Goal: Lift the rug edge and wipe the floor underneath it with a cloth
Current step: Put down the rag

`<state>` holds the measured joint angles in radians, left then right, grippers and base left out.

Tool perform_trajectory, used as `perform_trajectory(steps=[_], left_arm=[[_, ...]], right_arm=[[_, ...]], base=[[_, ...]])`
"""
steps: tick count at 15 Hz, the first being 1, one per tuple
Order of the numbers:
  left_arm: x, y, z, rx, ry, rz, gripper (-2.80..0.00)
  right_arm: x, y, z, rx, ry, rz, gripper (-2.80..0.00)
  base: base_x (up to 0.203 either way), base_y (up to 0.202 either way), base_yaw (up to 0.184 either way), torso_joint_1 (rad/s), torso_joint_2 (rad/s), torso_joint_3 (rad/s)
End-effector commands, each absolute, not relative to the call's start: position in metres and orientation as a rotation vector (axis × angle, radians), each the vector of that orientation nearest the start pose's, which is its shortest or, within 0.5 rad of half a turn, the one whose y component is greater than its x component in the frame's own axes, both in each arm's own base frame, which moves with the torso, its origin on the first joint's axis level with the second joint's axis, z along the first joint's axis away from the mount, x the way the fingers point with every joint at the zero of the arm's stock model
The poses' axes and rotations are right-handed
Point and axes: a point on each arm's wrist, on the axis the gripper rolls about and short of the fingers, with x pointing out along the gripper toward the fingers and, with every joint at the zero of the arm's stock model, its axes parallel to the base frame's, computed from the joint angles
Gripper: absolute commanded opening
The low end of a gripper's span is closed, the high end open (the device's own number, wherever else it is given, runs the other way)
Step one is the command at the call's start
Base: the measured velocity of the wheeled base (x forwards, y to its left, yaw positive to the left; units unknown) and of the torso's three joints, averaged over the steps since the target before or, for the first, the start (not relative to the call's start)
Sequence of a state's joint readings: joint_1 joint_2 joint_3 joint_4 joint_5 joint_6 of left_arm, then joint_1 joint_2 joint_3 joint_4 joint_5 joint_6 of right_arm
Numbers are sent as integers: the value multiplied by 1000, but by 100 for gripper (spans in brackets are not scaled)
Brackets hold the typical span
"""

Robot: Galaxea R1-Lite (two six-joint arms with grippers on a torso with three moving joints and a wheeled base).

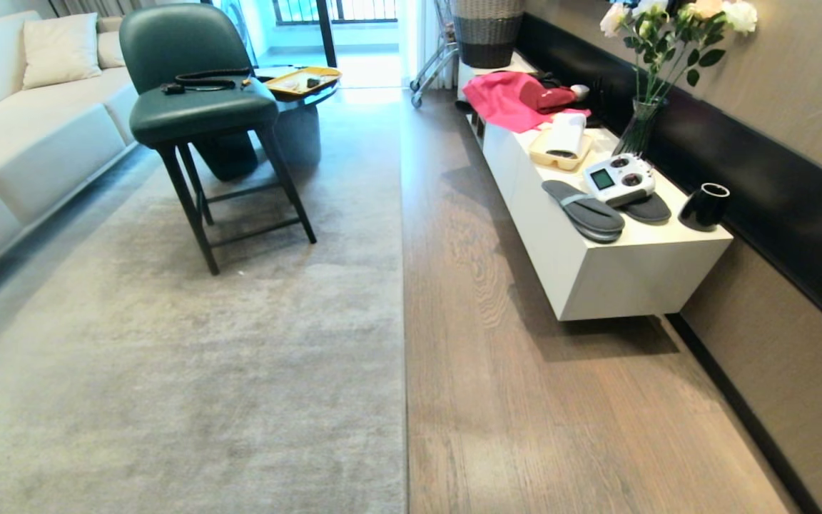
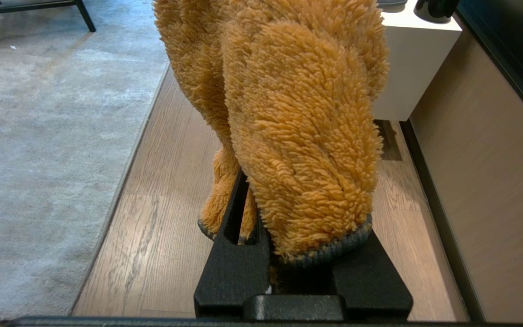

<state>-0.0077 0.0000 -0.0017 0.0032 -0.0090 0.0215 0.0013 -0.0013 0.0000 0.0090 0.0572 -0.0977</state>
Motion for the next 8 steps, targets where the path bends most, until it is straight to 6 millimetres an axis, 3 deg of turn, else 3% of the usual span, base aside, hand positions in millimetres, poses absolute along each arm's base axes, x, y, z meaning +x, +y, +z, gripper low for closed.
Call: perform_trajectory(steps=[1,4,8], left_arm=[[-23,0,76,20,1,-17,-280],[-23,0,76,20,1,-17,-280],[-23,0,76,21,1,-17,-280]], right_arm=[[-23,1,75,-98,6,59,-280],[-23,1,75,-98,6,60,-280],[-23,1,75,-98,5,59,-280]], base=[[0,0,0,0,0,0],[0,-36,6,1,1,1],[0,-185,1,4,5,2]])
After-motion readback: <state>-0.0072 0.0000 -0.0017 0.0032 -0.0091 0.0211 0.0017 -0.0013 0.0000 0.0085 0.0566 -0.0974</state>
